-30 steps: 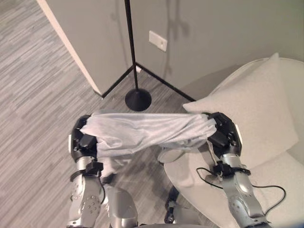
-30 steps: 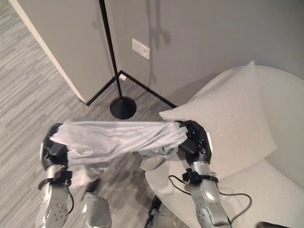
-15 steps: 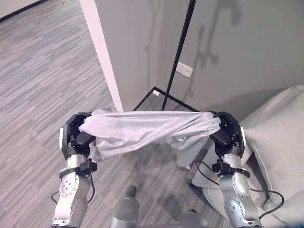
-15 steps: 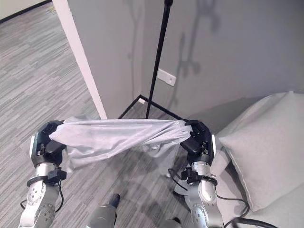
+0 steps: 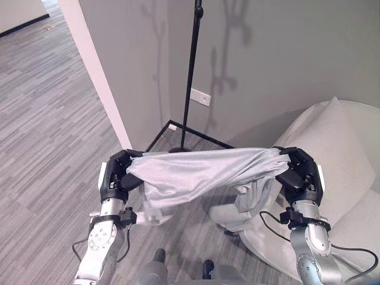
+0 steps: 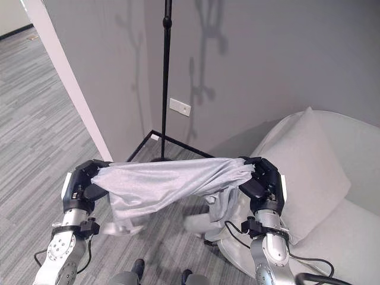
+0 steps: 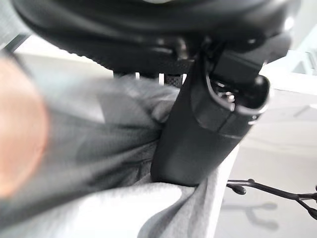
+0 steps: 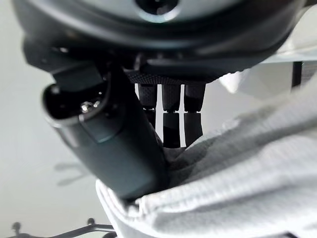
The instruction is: Hang the clothes on the sofa on the clothes rack.
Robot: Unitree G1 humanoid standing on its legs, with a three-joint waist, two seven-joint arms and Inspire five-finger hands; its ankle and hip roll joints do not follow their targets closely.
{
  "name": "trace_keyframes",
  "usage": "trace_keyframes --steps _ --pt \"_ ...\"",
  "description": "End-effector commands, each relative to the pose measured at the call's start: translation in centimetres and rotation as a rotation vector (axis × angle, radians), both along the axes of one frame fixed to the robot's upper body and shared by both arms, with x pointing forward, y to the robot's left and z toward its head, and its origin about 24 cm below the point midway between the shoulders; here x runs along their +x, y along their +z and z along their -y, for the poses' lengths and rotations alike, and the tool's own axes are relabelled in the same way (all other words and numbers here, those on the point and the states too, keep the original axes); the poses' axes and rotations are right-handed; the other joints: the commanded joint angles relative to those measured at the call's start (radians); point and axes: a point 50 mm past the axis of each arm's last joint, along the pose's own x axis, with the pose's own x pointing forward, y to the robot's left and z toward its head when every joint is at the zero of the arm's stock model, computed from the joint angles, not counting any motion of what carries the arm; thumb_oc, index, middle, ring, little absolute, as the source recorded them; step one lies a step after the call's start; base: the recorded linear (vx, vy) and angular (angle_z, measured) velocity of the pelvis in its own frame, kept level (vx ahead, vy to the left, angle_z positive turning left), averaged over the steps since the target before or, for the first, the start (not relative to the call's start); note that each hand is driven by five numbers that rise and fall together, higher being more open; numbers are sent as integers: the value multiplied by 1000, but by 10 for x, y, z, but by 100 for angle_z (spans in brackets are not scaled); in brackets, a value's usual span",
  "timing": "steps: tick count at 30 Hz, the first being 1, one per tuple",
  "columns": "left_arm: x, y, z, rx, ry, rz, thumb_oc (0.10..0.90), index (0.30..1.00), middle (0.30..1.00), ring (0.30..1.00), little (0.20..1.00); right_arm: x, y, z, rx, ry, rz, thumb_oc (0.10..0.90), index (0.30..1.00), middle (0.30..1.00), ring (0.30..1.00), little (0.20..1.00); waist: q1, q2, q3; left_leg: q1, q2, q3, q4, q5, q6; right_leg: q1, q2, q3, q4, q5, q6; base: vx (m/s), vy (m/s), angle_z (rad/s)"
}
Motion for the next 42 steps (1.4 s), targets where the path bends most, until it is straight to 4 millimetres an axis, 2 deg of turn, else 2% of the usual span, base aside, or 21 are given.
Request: trace_keyframes --steps 1,4,6,8,10,13,15,16,18,19,21,23,25,27,30,31,33,36,38,40,42 --pt "14 90 -20 133 179 486 400 300 300 300 300 17 73 1 -210 2 353 400 300 300 300 300 41 -7 -67 -83 -52 99 435 -38 57 53 77 -15 -263 239 -66 95 1 8" --pt "8 104 -30 157 272 568 400 300 300 300 300 21 85 5 -289 -42 388 400 300 300 300 300 60 -18 -75 -157 17 148 455 -20 83 98 56 -11 -297 226 -66 118 28 -11" --pt "8 109 -35 206 307 576 400 300 300 300 300 24 98 13 -371 -135 424 400 300 300 300 300 79 -18 -82 -182 50 145 349 -56 88 120 44 1 -303 205 -58 177 138 7" --pt "12 117 -37 309 334 585 400 300 300 300 300 30 115 17 -447 -225 479 400 300 300 300 300 95 -10 -94 -151 34 95 135 -60 82 124 39 20 -306 189 -50 235 213 -8" --pt "22 130 -33 396 330 620 400 300 300 300 300 42 137 17 -512 -305 546 400 300 300 300 300 115 4 -102 -148 1 2 -77 34 56 138 46 36 -306 171 -49 237 210 9" --pt "41 151 -24 489 328 687 400 300 300 300 300 59 160 15 -541 -414 602 400 300 300 300 300 130 24 -100 -202 -26 -60 -223 105 21 190 56 61 -306 121 -50 238 186 1" --pt "46 158 -21 499 332 712 400 300 300 300 300 63 169 14 -550 -457 626 400 300 300 300 300 137 26 -94 -209 -32 -53 -228 119 19 202 52 69 -306 109 -48 194 227 -35" --pt "48 163 -21 509 329 723 400 300 300 300 300 64 180 12 -575 -512 655 400 300 300 300 300 152 44 -124 -185 -20 -78 -224 152 22 223 37 94 -306 102 -29 156 233 -61" --pt "52 167 -19 512 327 733 400 300 300 300 300 64 183 12 -583 -540 667 400 300 300 300 300 155 46 -139 -169 -26 -91 -210 168 27 229 16 102 -305 99 -19 302 366 -96" --pt "61 173 -16 565 317 734 400 300 300 300 300 69 187 11 -611 -586 659 400 300 300 300 300 154 38 -167 -138 -50 -98 -194 165 44 226 -27 117 -263 85 -5 339 365 -64" --pt "67 176 -15 593 314 724 400 300 300 300 300 72 189 12 -634 -618 651 400 300 300 300 300 162 26 -179 -117 -60 -88 -192 153 59 216 -51 129 -222 80 7 330 336 -24" --pt "77 185 -12 632 323 728 400 300 300 300 300 77 197 11 -674 -697 642 400 300 300 300 300 153 22 -197 -43 -83 -81 -195 121 97 168 -92 151 -63 148 27 348 425 -28" --pt "83 196 -7 662 333 754 400 300 300 300 300 81 207 9 -656 -733 654 400 300 300 300 300 138 37 -177 7 -87 -66 -196 103 124 104 -109 160 100 238 20 150 318 -31" --pt "87 201 -3 684 336 757 400 300 300 300 300 83 211 8 -642 -758 654 400 300 300 300 300 131 60 -153 42 -79 -47 -189 81 141 56 -135 116 224 267 3 125 277 -26" --pt "84 202 -3 706 340 769 400 300 300 300 300 80 210 14 -650 -798 639 400 300 300 300 300 124 65 -157 85 -75 -31 -193 49 148 31 -175 42 261 259 -1 148 141 -11" --pt "80 204 -1 728 333 792 400 300 300 300 300 76 212 24 -663 -844 636 400 300 300 300 300 109 61 -165 120 -78 -28 -208 31 152 1 -150 -1 217 238 1 243 135 -9" --pt "83 208 2 781 344 808 400 300 300 300 300 72 222 32 -719 -892 655 400 300 300 300 300 82 62 -164 156 -75 -38 -228 17 151 -42 -88 -17 114 207 4 249 30 -18" --pt "87 211 1 781 377 802 400 300 300 300 300 74 224 39 -750 -916 639 400 300 300 300 300 59 49 -149 187 -86 -52 -237 6 149 -86 -42 -2 1 217 17 140 -41 9" --pt "97 225 -3 823 464 815 400 300 300 300 300 79 227 53 -799 -945 605 400 300 300 300 300 23 30 -108 227 -100 -95 -235 -14 152 -149 29 73 -137 322 46 180 -7 22" --pt "108 229 -4 885 486 787 400 300 300 300 300 86 221 63 -863 -933 539 400 300 300 300 300 18 6 -118 224 -108 -100 -221 -34 148 -97 28 111 -193 323 42 165 -51 50" --pt "116 227 -9 922 514 739 400 300 300 300 300 94 218 62 -877 -891 508 400 300 300 300 300 17 1 -138 233 -91 -99 -220 -50 144 -65 28 123 -220 329 37 156 -73 33"
